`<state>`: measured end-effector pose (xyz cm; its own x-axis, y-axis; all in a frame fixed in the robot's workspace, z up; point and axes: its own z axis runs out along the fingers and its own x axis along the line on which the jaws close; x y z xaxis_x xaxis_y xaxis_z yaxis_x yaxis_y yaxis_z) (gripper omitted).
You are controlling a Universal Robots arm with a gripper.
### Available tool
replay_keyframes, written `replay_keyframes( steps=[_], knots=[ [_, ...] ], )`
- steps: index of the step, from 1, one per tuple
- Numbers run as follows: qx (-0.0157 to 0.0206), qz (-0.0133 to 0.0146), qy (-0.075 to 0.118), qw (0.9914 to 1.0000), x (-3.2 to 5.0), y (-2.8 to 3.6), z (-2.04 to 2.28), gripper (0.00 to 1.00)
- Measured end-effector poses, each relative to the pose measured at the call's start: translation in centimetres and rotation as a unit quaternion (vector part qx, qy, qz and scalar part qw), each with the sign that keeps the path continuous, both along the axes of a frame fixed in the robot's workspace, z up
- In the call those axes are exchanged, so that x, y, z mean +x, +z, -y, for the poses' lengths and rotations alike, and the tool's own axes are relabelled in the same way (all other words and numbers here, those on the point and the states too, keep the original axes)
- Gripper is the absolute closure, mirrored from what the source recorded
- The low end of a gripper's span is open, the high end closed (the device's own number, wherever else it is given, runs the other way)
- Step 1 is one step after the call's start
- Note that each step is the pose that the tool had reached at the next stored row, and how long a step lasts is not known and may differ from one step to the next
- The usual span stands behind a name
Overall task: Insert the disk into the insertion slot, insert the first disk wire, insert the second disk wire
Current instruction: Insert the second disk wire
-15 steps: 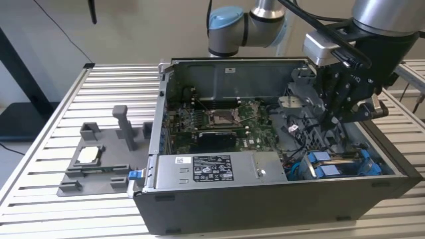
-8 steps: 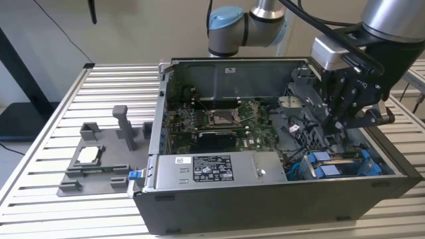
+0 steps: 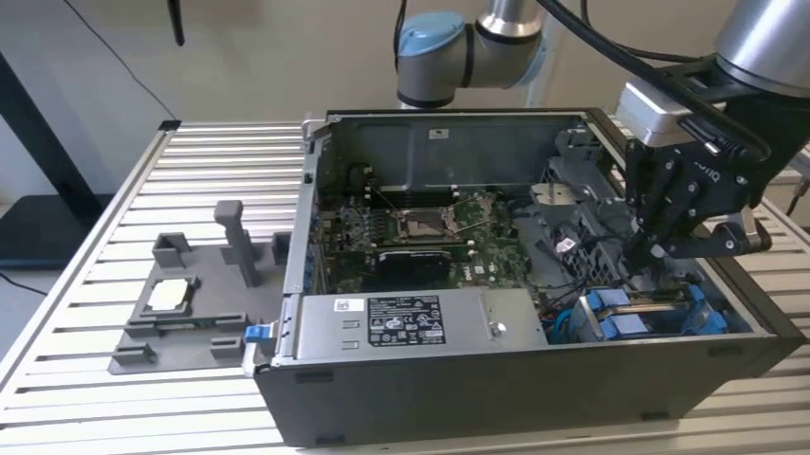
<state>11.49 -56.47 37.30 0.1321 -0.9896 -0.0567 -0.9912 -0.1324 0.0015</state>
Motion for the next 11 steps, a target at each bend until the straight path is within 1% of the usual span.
replay_keyframes(
  steps=[1,3,5,9,11],
  knots=[
    [0.0,-0.0018,0.0,1.0,0.14,-0.06,0.11,0.84],
    [0.0,-0.0045,0.0,0.99999,0.42,-0.18,0.3,0.84],
    [0.0002,-0.006,0.0,0.99998,0.69,-0.32,0.47,0.84],
    [0.001,-0.0068,0.0,0.99998,1.14,-0.61,0.71,0.84],
    [0.0012,-0.0071,-0.001,0.99997,1.26,-0.67,0.75,0.84]
  ],
)
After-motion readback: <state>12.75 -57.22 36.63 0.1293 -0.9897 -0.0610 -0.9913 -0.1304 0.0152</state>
